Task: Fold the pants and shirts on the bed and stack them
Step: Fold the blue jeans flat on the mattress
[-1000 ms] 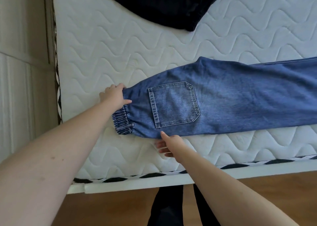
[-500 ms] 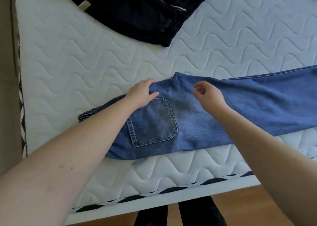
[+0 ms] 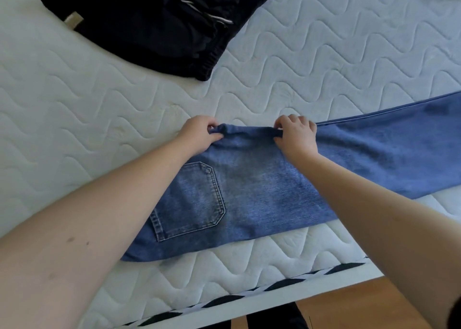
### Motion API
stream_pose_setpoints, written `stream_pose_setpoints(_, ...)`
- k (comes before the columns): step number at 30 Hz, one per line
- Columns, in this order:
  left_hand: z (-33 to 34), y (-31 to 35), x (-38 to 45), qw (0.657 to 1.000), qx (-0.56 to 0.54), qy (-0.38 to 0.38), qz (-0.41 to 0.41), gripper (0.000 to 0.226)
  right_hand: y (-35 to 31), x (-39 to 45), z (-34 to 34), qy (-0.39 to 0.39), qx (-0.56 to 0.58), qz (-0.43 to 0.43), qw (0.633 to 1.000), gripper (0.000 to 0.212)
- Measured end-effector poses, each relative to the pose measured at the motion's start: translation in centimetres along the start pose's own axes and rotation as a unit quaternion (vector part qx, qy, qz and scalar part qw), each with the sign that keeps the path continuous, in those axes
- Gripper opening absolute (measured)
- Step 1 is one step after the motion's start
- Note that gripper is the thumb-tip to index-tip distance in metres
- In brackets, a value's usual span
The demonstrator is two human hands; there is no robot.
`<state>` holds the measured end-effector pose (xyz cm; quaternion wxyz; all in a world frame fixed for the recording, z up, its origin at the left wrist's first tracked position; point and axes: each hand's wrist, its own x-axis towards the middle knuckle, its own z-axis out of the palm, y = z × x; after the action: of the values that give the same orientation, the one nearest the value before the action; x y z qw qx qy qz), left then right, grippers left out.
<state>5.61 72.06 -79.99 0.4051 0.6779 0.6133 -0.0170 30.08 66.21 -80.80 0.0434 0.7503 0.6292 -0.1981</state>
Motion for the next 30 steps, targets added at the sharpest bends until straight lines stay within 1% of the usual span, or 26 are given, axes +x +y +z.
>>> stream_pose_setpoints(1,0.1,0.2,-0.5,1.0,0.004,0.016,0.027,0.008,-0.4,0.0,0.0,-0.006,0.013,-0.024,1.0,0.037)
stream_pose_setpoints(3,0.4,0.3,-1.8,0.996,0.012,0.034,0.079,0.011,-1.5,-0.1,-0.2,-0.034,0.046,-0.098,0.993,0.05)
stream_pose_setpoints(4,0.5,0.3,-2.6,0.994,0.017,0.042,0.096,0.013,-2.1,-0.2,-0.3,-0.048,0.06,-0.135,0.988,0.052)
stream_pose_setpoints(6,0.7,0.3,-4.3,0.989,0.032,0.069,0.123,0.014,-3.0,-0.7,-0.4,-0.052,0.091,-0.19,0.976,0.046)
stream_pose_setpoints(8,0.9,0.5,-6.1,0.981,0.057,0.096,0.16,0.013,-3.2,-1.7,-0.3,-0.028,0.122,-0.221,0.967,0.04)
stream_pose_setpoints(10,1.3,0.7,-7.6,0.973,0.086,0.104,0.189,0.018,-3.1,-3.0,-0.1,-0.002,0.143,-0.231,0.962,0.039)
stream_pose_setpoints(14,2.6,0.4,-9.6,0.958,0.148,0.087,0.23,0.028,-2.4,-5.8,1.5,0.065,0.113,-0.267,0.955,0.038)
stream_pose_setpoints(16,3.7,0.1,-10.2,0.951,0.18,0.084,0.238,0.029,-1.9,-7.0,2.6,0.086,0.093,-0.271,0.954,0.038)
stream_pose_setpoints(18,5.1,-0.3,-10.6,0.944,0.218,0.073,0.238,0.028,-1.6,-8.2,3.8,0.087,0.06,-0.264,0.959,0.044)
stream_pose_setpoints(20,6.4,-0.8,-10.9,0.942,0.248,0.057,0.221,0.029,-1.4,-9.2,4.9,0.044,0.016,-0.25,0.967,0.055)
stream_pose_setpoints(22,7.5,-1.1,-11.5,0.944,0.258,0.052,0.2,0.038,-1.3,-10.1,5.5,-0.024,-0.022,-0.234,0.972,0.067)
stream_pose_setpoints(24,8.2,-1.3,-12.1,0.946,0.26,0.056,0.188,0.044,-1.5,-10.7,5.9,-0.061,-0.035,-0.215,0.974,0.071)
stream_pose_setpoints(25,8.4,-1.4,-12.3,0.947,0.258,0.054,0.185,0.046,-1.7,-10.9,5.9,-0.055,-0.031,-0.206,0.977,0.069)
stream_pose_setpoints(28,8.5,-1.8,-12.7,0.949,0.256,0.042,0.181,0.048,-3.4,-10.8,5.7,0.037,0.017,-0.204,0.978,0.054)
stream_pose_setpoints(29,8.5,-2.0,-12.8,0.948,0.259,0.035,0.18,0.05,-4.1,-10.7,5.8,0.046,0.035,-0.211,0.976,0.052)
stream_pose_setpoints(30,8.5,-2.1,-12.9,0.947,0.265,0.028,0.179,0.052,-4.8,-10.5,5.9,0.032,0.045,-0.217,0.975,0.052)
